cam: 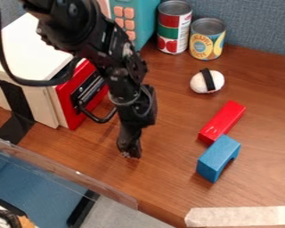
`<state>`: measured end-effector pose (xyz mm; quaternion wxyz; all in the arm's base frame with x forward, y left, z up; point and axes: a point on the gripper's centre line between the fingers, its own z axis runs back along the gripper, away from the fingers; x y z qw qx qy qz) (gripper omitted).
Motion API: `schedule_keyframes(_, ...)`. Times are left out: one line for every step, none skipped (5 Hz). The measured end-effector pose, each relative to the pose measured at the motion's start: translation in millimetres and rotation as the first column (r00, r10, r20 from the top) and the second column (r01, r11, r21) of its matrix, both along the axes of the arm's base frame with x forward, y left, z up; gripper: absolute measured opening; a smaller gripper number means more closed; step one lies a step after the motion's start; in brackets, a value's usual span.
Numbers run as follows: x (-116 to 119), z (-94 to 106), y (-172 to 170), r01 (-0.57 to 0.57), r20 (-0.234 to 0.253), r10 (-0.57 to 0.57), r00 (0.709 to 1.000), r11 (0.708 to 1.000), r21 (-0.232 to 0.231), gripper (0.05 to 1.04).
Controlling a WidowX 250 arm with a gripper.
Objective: Close the drawer
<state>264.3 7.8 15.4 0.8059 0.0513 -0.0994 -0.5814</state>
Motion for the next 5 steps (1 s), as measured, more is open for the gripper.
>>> schedule_keyframes(-1.1,-0.5,15.0,-0.049,0.003,0.049,0.999,0.999,0.007,0.998)
schedule_keyframes(-1.9,-1.0,18.4,-0.054,0.002,0.054,0.999,0.998,0.023,0.999)
schedule_keyframes(-3.1,-1.0,24.8,-0.071,0.001,0.071,0.997,0.997,0.037,0.998)
schedule_keyframes(-4.9,1.2,30.4,-0.083,0.008,0.083,0.997,0.996,0.045,0.998)
schedule_keyframes(-7.2,1.3,41.4,-0.121,0.008,0.120,0.993,0.991,0.050,0.998)
